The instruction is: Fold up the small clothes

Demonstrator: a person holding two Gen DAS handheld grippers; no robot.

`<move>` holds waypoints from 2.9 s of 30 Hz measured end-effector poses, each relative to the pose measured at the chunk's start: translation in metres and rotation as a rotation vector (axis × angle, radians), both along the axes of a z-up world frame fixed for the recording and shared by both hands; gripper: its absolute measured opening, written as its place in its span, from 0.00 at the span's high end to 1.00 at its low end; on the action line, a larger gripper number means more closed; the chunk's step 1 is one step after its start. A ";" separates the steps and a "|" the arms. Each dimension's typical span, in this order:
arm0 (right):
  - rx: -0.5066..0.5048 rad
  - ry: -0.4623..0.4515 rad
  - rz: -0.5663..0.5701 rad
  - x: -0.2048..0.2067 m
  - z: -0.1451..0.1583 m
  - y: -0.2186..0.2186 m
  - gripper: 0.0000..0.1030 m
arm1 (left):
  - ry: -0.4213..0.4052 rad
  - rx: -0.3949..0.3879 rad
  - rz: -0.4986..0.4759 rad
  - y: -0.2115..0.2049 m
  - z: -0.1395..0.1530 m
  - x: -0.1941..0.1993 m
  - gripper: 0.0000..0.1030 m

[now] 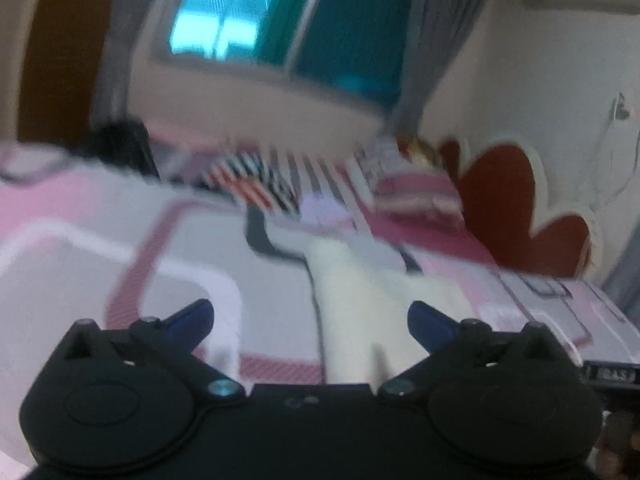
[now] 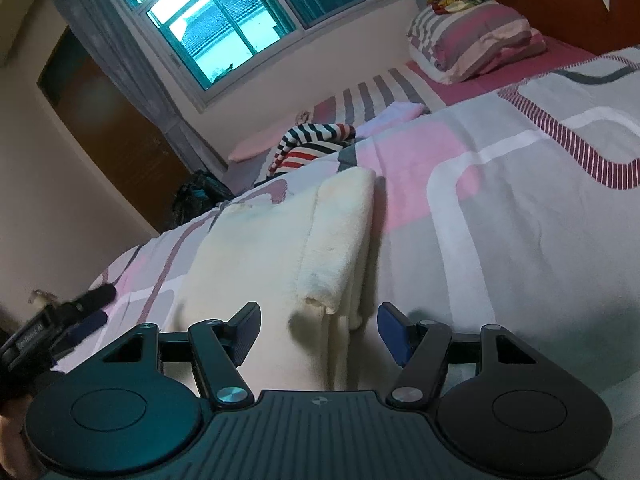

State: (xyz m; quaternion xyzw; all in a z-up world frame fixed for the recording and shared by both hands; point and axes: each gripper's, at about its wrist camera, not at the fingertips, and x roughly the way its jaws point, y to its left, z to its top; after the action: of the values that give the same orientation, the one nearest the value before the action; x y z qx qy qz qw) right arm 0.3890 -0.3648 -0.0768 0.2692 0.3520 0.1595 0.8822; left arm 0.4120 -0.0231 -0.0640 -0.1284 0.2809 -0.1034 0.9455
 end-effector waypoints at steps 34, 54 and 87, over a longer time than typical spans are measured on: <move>-0.131 0.015 0.118 0.036 0.002 0.041 0.64 | 0.295 0.026 -0.257 -0.055 -0.035 0.082 0.56; -0.154 -0.170 0.331 -0.001 0.050 0.242 0.66 | 0.232 0.128 -0.130 0.125 0.014 -0.002 0.64; -0.306 -0.111 0.358 0.044 0.004 0.296 0.98 | 0.194 0.209 0.004 0.153 0.003 -0.007 0.89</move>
State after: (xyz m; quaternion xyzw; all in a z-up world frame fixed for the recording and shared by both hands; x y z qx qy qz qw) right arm 0.4332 -0.0686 -0.0729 0.0566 0.3652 0.2727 0.8883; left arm 0.4045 0.1297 -0.0611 -0.0391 0.3799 -0.0588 0.9223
